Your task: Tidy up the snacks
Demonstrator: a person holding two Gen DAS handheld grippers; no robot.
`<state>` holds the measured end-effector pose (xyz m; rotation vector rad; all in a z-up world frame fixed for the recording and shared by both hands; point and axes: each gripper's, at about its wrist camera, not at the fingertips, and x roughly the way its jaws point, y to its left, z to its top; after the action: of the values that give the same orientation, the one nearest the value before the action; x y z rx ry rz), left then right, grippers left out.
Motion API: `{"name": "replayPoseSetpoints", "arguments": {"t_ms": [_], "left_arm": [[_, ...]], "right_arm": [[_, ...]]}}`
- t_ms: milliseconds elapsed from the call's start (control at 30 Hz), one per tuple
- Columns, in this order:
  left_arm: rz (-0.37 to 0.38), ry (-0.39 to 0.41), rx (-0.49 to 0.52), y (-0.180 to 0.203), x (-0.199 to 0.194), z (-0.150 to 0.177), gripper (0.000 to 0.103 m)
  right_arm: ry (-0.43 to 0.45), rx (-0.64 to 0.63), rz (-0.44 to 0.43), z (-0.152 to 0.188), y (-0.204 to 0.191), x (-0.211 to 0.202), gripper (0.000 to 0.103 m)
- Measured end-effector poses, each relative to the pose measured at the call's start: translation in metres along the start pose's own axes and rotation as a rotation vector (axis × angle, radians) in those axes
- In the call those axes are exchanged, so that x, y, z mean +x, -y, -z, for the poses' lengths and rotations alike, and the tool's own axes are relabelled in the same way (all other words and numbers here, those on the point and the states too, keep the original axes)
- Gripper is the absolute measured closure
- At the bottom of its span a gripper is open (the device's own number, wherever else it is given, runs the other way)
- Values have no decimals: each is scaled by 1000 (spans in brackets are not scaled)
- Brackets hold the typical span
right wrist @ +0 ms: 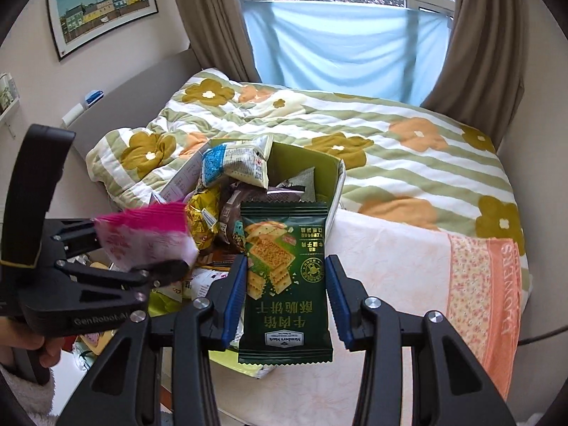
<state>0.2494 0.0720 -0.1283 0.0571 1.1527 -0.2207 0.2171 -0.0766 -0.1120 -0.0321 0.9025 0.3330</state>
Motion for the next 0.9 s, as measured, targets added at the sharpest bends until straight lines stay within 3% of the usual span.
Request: {"name": "replayPoseSetpoints", "arguments": {"t_ms": [33,133,333,667,767,833,900], "left_arm": [[9,3,2,-3,1,2,0],[59,17,14,-11,-3,9,0],[24,48,38,-27,-17,18,0],[-15,87,-24,-48,-32,21,0],[-41,88,-44,-57,-32,22,0],[-45,86,-58,-62,-33,26,0],[-48,68,-66,-68,-32,32,0]], "right_arm": [[-7,13,10,2,-2,2,63],[-28,47,38,10,-5,8,63],[-58,89,71,20,-13,12,63],[-69,51,5,-21,-27,33,63],[-82,80,-38,-30,-30,45,45],[-51,94,-51,-29,-31,41,11],[-33,89,-32,-24,-33,34,6]]}}
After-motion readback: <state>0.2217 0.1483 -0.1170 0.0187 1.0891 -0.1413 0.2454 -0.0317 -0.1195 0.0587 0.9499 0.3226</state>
